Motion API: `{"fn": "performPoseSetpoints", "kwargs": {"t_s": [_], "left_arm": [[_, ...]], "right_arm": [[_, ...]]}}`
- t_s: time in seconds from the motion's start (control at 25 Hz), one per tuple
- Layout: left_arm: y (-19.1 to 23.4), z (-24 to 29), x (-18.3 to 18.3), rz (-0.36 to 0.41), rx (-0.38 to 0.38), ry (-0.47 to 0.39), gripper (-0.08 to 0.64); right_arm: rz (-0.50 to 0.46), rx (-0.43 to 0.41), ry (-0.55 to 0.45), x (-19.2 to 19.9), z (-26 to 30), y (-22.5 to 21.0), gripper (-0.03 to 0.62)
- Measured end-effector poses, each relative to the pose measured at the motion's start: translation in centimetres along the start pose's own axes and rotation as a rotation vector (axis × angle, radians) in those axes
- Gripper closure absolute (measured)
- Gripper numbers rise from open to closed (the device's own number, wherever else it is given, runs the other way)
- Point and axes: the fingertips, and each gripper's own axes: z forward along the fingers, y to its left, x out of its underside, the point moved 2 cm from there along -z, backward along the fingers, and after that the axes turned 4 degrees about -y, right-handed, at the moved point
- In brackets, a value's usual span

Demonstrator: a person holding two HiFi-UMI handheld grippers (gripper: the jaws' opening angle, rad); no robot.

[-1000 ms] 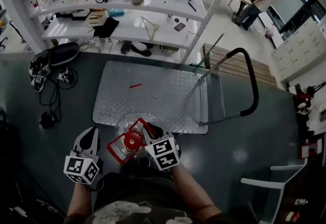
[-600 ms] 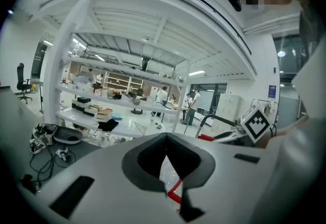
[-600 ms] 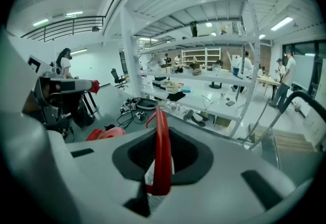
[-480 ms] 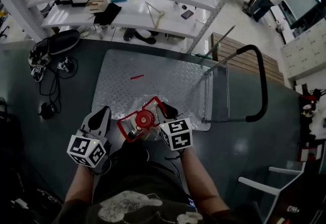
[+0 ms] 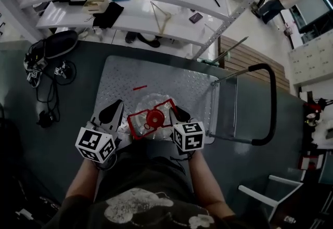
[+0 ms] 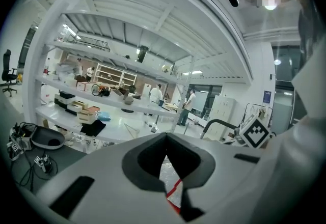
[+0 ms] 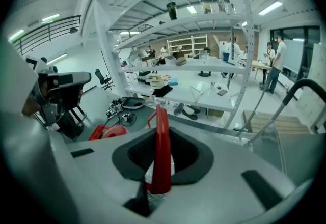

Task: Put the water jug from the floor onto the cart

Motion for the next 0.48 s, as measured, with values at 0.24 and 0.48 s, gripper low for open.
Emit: {"fn": "performPoseSetpoints", "kwargs": {"t_s": [0.24,0.48], "left_arm": [[2.4,3.6,-0.7,-0.014,0.023,0.026,0.551],[3.2,6.0,-0.9,-0.013,0.018,0.047,0.551]], "right_arm": [[0.044,0.013,0.035,-1.1,4.7,-1.9,0.55],[0.049,0.024,0.074,-1.8,7.7,-4.7,0.548]]}}
